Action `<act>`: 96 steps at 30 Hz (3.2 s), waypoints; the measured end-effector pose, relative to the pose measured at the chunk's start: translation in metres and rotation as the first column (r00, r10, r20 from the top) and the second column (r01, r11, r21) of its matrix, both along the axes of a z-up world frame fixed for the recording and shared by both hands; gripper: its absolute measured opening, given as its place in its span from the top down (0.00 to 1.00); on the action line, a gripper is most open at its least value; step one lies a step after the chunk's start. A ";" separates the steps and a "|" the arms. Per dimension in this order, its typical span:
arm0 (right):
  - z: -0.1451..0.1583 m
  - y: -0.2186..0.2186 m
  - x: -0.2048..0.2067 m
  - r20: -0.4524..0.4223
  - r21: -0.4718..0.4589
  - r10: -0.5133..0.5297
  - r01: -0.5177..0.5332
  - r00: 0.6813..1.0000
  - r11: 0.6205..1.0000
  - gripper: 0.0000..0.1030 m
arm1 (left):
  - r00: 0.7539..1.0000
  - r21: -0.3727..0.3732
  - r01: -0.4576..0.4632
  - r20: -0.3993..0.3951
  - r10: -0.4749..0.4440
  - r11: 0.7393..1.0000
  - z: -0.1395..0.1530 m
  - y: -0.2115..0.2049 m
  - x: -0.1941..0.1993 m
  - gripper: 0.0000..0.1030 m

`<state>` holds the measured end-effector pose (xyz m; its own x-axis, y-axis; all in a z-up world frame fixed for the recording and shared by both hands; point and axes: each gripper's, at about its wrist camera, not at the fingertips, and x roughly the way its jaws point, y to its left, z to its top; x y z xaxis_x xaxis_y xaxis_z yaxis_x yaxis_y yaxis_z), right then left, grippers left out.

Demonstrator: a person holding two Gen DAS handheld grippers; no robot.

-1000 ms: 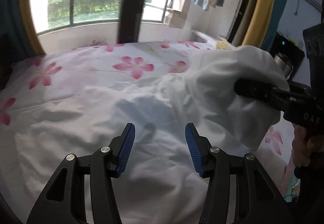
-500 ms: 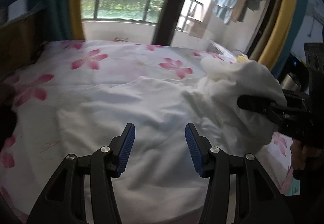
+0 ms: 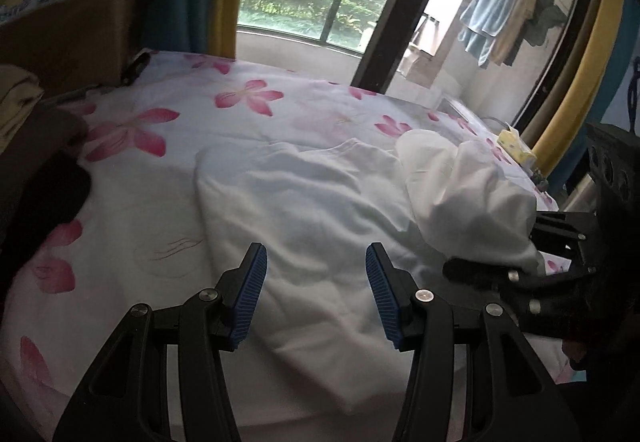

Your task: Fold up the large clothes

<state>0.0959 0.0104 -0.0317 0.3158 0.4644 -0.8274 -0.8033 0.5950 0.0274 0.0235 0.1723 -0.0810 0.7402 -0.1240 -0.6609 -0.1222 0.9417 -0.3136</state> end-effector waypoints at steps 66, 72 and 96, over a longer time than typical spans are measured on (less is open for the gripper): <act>0.008 -0.153 0.020 -0.089 0.263 -0.109 0.129 0.990 0.956 0.29 | 0.993 0.206 -0.023 -0.112 0.047 0.978 0.012 -0.025 0.039 0.93; 0.000 -0.135 0.023 -0.096 0.224 -0.136 0.155 0.986 0.962 0.29 | 0.977 0.152 -0.127 -0.152 0.150 0.980 -0.002 0.023 0.027 0.92; -0.008 -0.123 0.031 -0.096 0.175 -0.186 0.201 0.978 0.964 0.29 | 0.992 0.153 0.075 -0.112 -0.058 0.985 -0.002 -0.004 0.021 0.96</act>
<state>0.1272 -0.1124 -0.0396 0.3522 0.5462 -0.7600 -0.6645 0.7178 0.2080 0.0448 0.1681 -0.0832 0.6580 -0.0596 -0.7506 -0.0825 0.9851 -0.1506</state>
